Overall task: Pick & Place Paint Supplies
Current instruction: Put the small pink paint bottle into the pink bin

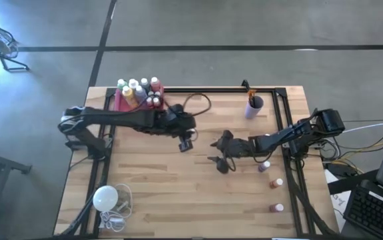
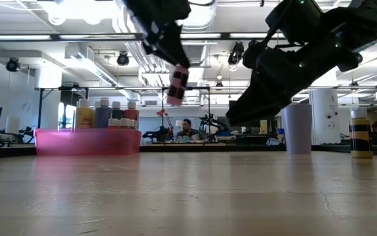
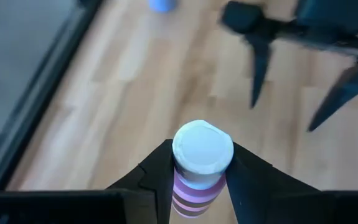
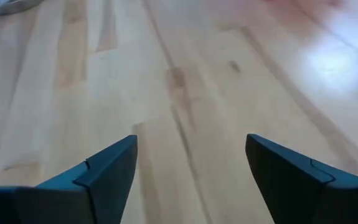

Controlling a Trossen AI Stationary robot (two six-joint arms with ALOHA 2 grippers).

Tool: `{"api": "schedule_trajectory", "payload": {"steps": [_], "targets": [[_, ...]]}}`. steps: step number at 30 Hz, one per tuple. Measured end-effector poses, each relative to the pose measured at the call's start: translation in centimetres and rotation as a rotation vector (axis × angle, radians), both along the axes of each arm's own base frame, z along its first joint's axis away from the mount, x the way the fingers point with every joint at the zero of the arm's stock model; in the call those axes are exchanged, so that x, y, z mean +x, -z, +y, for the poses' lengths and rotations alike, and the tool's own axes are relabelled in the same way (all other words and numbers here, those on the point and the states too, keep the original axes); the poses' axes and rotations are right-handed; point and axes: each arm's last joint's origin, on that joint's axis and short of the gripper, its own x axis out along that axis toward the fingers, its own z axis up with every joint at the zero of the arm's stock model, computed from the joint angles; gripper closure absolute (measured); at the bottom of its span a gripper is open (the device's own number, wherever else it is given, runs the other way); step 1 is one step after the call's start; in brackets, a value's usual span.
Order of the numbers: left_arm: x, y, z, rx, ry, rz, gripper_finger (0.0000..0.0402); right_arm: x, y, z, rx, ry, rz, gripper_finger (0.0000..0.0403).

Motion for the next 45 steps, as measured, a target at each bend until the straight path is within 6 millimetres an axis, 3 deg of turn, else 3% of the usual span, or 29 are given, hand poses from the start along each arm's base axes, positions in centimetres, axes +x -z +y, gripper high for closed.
{"api": "schedule_trajectory", "payload": {"steps": [12, 19, 36, 45], "targets": [[-8.6, 1.4, 0.4, 0.079, -0.282, -0.254, 0.0277, 0.1, -0.3, -0.6, -0.069, 0.13, -0.04, 0.0089], [-12.1, 2.8, 1.1, 0.116, -0.447, -0.321, 0.0277, 0.2, -0.4, -1.3, -0.065, 0.186, -0.052, 0.0085], [-14.7, 5.8, 5.7, 0.074, -0.673, -0.327, 0.0277, 0.2, -0.4, -1.6, -0.068, 0.195, -0.052, 0.0122], [-15.2, 7.5, 6.8, 0.064, -0.675, -0.365, 0.0277, 0.2, -0.4, -1.6, -0.068, 0.195, -0.051, 0.0102]]}}
